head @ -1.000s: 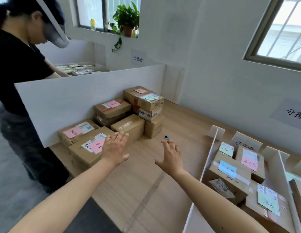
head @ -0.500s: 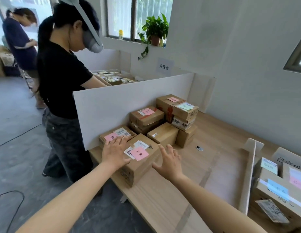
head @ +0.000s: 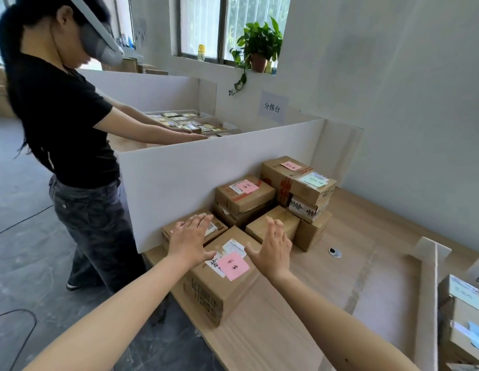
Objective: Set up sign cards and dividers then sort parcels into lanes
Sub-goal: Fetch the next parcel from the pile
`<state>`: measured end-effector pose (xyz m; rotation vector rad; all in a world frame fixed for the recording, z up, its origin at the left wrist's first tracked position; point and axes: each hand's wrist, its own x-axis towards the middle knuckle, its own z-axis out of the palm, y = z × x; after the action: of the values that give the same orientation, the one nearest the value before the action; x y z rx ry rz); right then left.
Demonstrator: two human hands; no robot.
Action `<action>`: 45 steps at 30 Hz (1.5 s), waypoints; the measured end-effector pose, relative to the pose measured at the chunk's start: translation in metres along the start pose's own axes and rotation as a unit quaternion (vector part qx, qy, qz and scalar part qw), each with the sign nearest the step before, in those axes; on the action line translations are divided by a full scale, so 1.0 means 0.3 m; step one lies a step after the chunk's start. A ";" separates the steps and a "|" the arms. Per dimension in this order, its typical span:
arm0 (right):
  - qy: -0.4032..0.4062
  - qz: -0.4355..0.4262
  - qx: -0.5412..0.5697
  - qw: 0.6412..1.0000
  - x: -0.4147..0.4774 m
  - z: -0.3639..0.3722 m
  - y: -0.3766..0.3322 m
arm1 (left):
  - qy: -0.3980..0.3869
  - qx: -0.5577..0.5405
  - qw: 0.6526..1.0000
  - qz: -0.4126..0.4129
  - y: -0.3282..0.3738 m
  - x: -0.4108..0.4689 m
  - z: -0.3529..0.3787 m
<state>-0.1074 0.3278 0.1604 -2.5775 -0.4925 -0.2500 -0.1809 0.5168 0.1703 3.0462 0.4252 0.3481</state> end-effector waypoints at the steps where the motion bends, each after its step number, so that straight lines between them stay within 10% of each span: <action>1: 0.005 0.004 0.003 1.000 0.029 0.006 -0.003 | 0.001 0.000 1.000 0.004 -0.010 0.033 0.001; 45: 0.037 0.277 0.089 0.956 0.471 -0.109 0.385 | -0.128 -0.236 0.932 0.243 0.445 0.940 0.185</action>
<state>0.0645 0.2595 0.1750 -2.4024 0.2324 -0.0974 0.1314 0.4652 0.1870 2.6204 -0.3833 0.0462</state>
